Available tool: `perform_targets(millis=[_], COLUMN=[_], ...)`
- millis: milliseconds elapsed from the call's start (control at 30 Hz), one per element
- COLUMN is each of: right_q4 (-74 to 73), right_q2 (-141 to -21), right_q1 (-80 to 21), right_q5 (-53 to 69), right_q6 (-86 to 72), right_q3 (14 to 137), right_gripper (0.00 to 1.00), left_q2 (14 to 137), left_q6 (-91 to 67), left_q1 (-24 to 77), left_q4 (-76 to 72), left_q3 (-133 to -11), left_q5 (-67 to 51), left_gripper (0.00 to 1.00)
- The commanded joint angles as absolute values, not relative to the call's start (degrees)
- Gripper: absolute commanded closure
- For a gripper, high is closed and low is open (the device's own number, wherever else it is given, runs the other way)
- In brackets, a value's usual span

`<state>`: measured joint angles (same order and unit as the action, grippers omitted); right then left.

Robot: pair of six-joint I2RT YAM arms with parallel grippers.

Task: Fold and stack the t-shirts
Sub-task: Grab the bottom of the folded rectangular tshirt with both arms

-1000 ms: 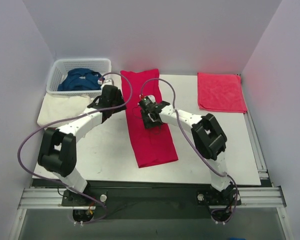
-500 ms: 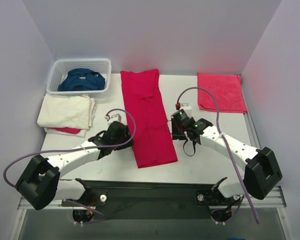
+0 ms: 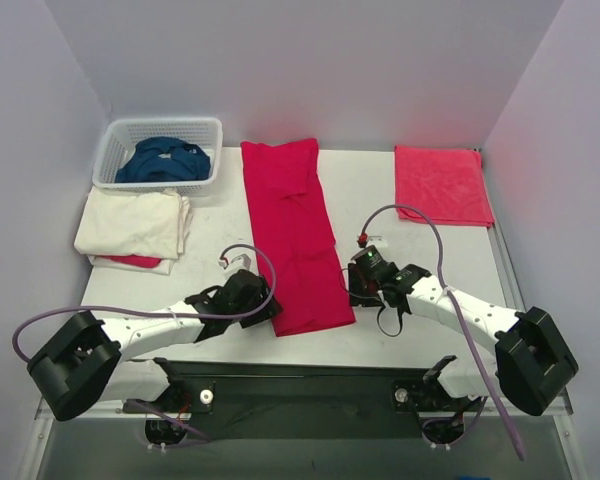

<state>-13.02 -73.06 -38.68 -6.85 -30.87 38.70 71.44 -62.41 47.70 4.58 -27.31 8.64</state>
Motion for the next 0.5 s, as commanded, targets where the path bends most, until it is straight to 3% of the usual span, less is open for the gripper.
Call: perform_targets(millis=[0, 100, 233, 467], right_q4=[-10.90, -10.02, -8.88, -7.56], right_q2=[-72.51, -72.25, -72.51, -73.21], right_q1=[-39.02, -39.64, -39.90, -40.52], right_q5=[-4.14, -3.69, -2.55, -1.50], right_q6=[-32.34, -32.78, -33.05, -33.40], right_q3=[36.75, 35.60, 33.84, 32.44], right_gripper=[0.56, 0.56, 0.56, 0.56], left_q2=[72.59, 73.30, 73.56, 70.49], left_q6=[-65.30, -66.36, -68.11, -69.61], left_q1=[49.04, 49.83, 50.97, 52.29], left_q4=[0.88, -1.22, -1.85, 2.37], left_q3=[-27.33, -26.55, -25.23, -23.91], left_q5=[7.38, 6.95, 6.33, 7.21], left_gripper=[0.35, 0.39, 0.55, 0.56])
